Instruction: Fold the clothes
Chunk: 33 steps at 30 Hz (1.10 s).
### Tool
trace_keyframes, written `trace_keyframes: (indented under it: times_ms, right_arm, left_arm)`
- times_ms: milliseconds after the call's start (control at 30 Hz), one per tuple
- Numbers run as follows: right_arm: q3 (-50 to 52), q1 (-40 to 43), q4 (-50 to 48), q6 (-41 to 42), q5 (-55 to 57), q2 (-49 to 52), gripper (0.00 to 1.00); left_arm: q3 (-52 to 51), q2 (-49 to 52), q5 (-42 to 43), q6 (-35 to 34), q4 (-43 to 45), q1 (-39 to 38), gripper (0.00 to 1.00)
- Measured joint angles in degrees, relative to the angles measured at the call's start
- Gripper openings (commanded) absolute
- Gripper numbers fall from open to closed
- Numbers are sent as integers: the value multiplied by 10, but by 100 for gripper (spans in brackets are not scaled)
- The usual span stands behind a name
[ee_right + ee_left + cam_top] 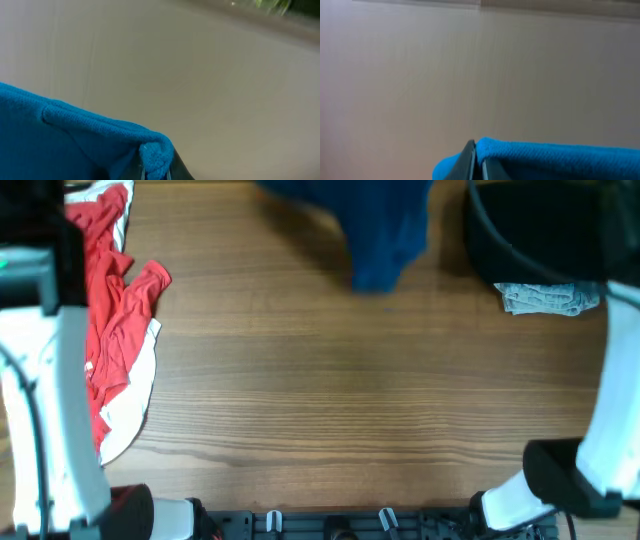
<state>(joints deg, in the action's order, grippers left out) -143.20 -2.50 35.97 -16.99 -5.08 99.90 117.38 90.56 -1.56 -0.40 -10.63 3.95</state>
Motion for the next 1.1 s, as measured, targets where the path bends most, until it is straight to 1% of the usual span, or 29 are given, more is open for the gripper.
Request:
trace_keyframes:
  times_ms: [67,133,167,233,267,300,333,367,467,567,667,767,900,967,1100]
  right_arm:
    - [-15,0,44,-3,2,-19,4]
    - [-22,1,101,-3,2,-26,4]
    - [-23,1,142,-4,2,-24,4]
    - [-25,1,205,-5,0,-6,4]
    - [-24,1,254,-5,-1,11,4]
    - [-23,1,289,-5,-3,31,4]
    - [-20,1,326,-3,-9,65,4]
    - [-16,1,350,-1,-12,92,4]
    - [-6,2,390,9,-33,160,4]
    - [-2,3,409,32,-49,179,4]
    - [-2,3,446,48,-56,162,4]
    - [-2,4,494,54,-59,144,4]
    - [-2,5,559,63,-69,111,4]
    - [-2,7,564,83,-73,83,4]
    - [5,7,563,126,-76,17,4]
  left_arm:
    - [30,-21,6,4,-60,0,4]
    - [39,-37,8,6,-126,2,4]
    - [45,-43,9,8,-192,3,4]
    - [47,-38,10,10,-280,3,4]
    - [47,-31,10,10,-328,4,4]
    - [46,-13,10,11,-395,5,4]
    - [44,-5,11,12,-411,6,4]
    - [39,30,12,12,-474,7,4]
    - [35,111,15,12,-601,8,4]
    - [30,166,17,12,-644,10,4]
    - [29,172,19,12,-670,11,4]
    - [29,160,19,12,-693,11,4]
    - [29,131,40,12,-761,14,4]
    - [29,106,53,7,-803,15,4]
    - [29,71,62,-12,-857,16,4]
